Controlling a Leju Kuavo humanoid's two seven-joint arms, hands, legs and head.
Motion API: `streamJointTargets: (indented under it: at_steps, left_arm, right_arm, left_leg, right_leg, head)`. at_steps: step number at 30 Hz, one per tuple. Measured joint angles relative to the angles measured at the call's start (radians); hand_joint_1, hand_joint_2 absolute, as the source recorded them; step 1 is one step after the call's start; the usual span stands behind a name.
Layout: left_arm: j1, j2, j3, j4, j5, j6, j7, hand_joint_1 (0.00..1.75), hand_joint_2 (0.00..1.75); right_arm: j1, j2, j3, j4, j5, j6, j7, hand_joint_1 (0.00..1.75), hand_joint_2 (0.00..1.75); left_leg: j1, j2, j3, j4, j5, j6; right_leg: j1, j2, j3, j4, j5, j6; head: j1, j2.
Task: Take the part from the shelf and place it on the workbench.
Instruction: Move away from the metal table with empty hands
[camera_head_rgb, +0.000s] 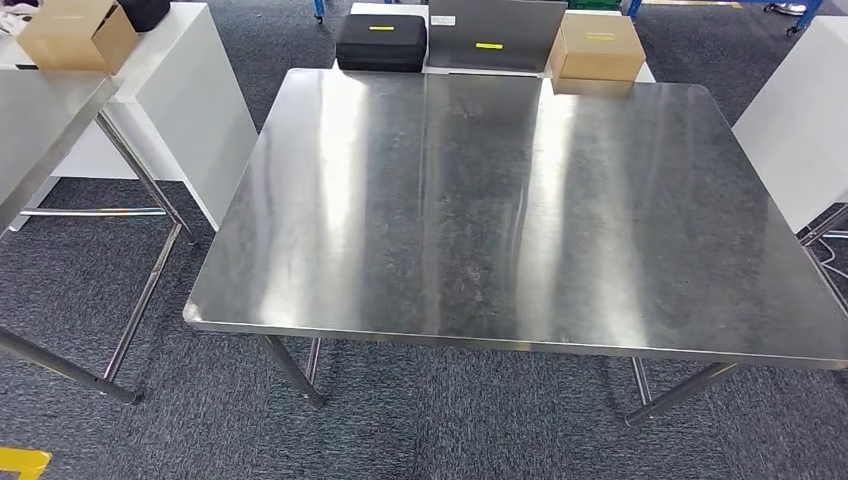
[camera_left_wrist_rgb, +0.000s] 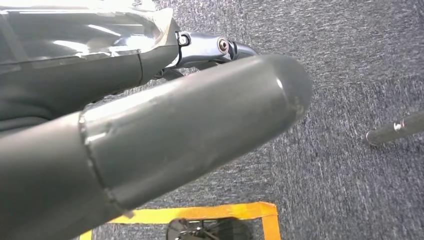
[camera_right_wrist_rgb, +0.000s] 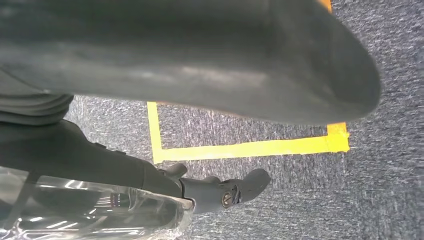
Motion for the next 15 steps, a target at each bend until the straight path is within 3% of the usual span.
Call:
streamJointTargets:
  at_steps: [2,6,10,12,13,14,15]
  left_arm:
    - [-0.002,-0.001,0.0,0.0,0.0,0.0,0.0,0.0,0.0]
    - [-0.002,-0.001,0.001,0.0,0.001,0.0,-0.001,0.0,0.0]
    - [-0.002,-0.001,0.002,0.0,0.001,0.0,-0.001,0.0,0.0]
    - [-0.002,-0.001,0.002,0.0,0.001,0.001,-0.001,0.0,0.0]
    - [-0.003,-0.001,0.003,0.0,0.001,0.001,-0.001,0.0,0.0]
    - [-0.003,-0.001,0.004,0.0,0.001,0.001,-0.001,0.0,0.0]
    - [-0.002,-0.002,0.004,0.0,0.001,0.001,-0.001,0.0,0.0]
  right_arm:
    - [0.0,0.0,0.003,0.0,0.003,0.001,0.0,0.0,0.0]
    - [-0.001,-0.001,0.011,0.0,0.01,0.003,0.0,0.0,0.0]
    - [-0.001,-0.001,0.012,0.0,0.01,0.004,0.0,0.0,0.0]
    - [-0.001,-0.001,0.013,0.0,0.011,0.005,0.0,0.0,0.0]
    - [-0.001,-0.001,0.014,0.0,0.011,0.008,0.0,0.0,0.0]
    - [0.0,-0.001,0.015,0.0,0.012,0.01,0.0,0.0,0.0]
    - [0.0,-0.002,0.017,0.0,0.012,0.011,0.0,0.0,0.0]
  left_leg:
    - [-0.005,0.003,0.019,-0.045,0.006,0.01]
    - [-0.013,-0.013,0.017,-0.054,0.015,0.036]
    - [-0.011,-0.013,0.018,-0.057,0.018,0.04]
    - [-0.011,-0.016,0.017,-0.057,0.019,0.047]
    - [-0.012,-0.02,0.014,-0.057,0.021,0.052]
    - [-0.015,-0.032,0.012,-0.057,0.022,0.056]
    - [-0.018,-0.043,0.011,-0.057,0.025,0.058]
  right_leg:
    - [0.007,-0.005,-0.003,0.002,-0.003,0.012]
    - [0.014,-0.016,-0.002,0.005,-0.007,0.032]
    - [0.014,-0.015,-0.004,0.01,-0.01,0.034]
    - [0.009,-0.003,-0.025,0.051,-0.035,0.03]
    - [0.008,0.005,-0.061,0.128,-0.069,0.028]
    - [0.007,0.015,-0.072,0.152,-0.077,0.031]
    - [0.007,0.028,-0.064,0.136,-0.07,0.033]
  head:
    - [0.002,0.0]
    - [0.003,0.0]
    - [0.003,0.0]
    - [0.004,0.0]
    - [0.006,0.0]
    - [0.007,0.0]
    - [0.007,0.0]
